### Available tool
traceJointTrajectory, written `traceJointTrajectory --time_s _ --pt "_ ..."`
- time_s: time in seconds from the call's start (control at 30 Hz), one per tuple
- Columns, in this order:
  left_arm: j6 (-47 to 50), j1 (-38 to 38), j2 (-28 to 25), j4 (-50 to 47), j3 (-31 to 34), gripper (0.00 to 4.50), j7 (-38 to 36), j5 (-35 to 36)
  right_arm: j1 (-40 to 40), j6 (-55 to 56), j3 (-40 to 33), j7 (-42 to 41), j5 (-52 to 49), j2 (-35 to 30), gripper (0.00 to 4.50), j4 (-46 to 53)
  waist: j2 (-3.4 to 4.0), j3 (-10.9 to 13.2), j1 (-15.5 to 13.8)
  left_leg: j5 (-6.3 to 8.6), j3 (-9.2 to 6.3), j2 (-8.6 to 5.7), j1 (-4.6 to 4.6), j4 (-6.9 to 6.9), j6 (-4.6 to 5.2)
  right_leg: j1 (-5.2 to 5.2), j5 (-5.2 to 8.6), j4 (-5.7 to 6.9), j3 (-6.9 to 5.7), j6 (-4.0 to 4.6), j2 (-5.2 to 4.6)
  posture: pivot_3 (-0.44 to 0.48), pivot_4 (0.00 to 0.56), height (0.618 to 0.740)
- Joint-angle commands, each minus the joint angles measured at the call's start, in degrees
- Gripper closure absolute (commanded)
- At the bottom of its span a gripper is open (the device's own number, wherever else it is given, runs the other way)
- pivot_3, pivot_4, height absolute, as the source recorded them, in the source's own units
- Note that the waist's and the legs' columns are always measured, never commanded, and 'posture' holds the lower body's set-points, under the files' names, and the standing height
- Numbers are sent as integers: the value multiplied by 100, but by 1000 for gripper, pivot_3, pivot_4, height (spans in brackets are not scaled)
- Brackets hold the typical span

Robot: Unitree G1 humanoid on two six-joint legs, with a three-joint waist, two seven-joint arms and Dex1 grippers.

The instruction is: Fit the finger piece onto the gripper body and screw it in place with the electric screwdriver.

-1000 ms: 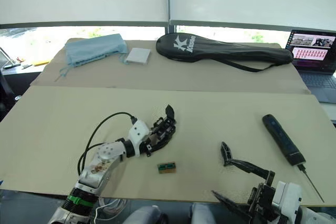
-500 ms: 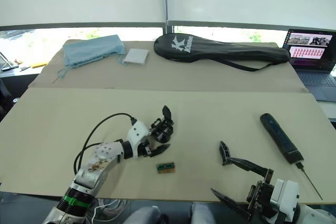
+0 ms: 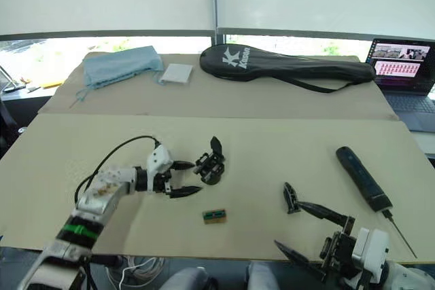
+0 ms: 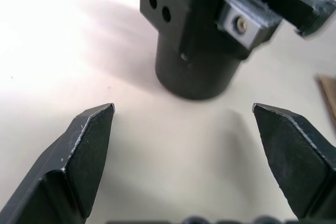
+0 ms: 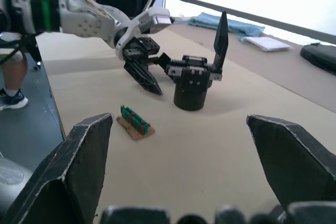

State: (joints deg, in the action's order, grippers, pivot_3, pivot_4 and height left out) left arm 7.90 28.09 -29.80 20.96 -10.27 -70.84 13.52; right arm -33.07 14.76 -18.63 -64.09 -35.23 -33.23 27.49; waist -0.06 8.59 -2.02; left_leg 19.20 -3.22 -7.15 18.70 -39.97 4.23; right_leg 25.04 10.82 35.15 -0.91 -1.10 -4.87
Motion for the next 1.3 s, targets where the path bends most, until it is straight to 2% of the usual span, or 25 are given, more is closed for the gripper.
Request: traceJointTrajectory --time_s 0.03,0.37,0.63,0.73,0.83,0.97,1.07,1.2,1.3 --pt "-932 555 120 853 -133 41 -619 -170 -6 -44 -88 -65 -193 -73 0 207 -5 2 -15 -1 0 1 2 1 1 0 0 -4 -1 0 0 0 150 740" --pt "-2141 1590 922 2588 -373 41 -1392 -567 -2 -55 -69 25 -19 -57 0 239 -10 5 31 -19 0 1 27 -18 38 10 -3 -4 0 -2 -23 0 150 740" --pt "-2908 1907 1079 3467 -311 41 -1533 -856 -30 -114 -16 246 92 -44 0 390 -13 7 50 -18 0 3 38 -25 47 17 -3 -3 0 -3 -22 0 150 740" --pt "-3078 1838 1094 3532 -228 902 -1588 -800 -146 -78 10 243 185 -52 0 408 -13 7 48 -18 -1 2 40 -28 47 19 -4 -2 -1 -3 -22 0 150 740" --pt "-3091 1751 1108 3490 -118 2245 -1499 -746 -183 -57 2 254 197 -55 0 400 -13 7 48 -18 -1 2 44 -29 49 21 -4 -2 -1 -3 -22 0 150 740" --pt "-2650 1417 1085 2886 -118 2236 -1437 -698 -258 -21 -3 174 224 -75 0 329 -12 6 61 -16 0 2 44 -34 53 20 -5 -2 0 -6 -22 0 150 740" --pt "-1960 878 1082 1692 -52 2236 -1188 -447 -272 2 -7 151 220 -58 0 291 -11 6 70 -15 0 3 45 -33 55 21 -5 -2 2 -6 -21 0 150 740" --pt "-904 90 996 -50 -35 2236 -428 -432 -270 5 2 152 228 -39 0 273 -11 6 68 -12 0 2 45 -34 60 20 -5 -4 5 -6 -21 0 150 740" --pt "-216 -328 991 -962 -57 2236 172 -525 -268 -7 20 165 234 -30 0 279 -11 6 49 -12 0 3 44 -34 60 20 -5 -3 5 -7 -21 0 150 740"
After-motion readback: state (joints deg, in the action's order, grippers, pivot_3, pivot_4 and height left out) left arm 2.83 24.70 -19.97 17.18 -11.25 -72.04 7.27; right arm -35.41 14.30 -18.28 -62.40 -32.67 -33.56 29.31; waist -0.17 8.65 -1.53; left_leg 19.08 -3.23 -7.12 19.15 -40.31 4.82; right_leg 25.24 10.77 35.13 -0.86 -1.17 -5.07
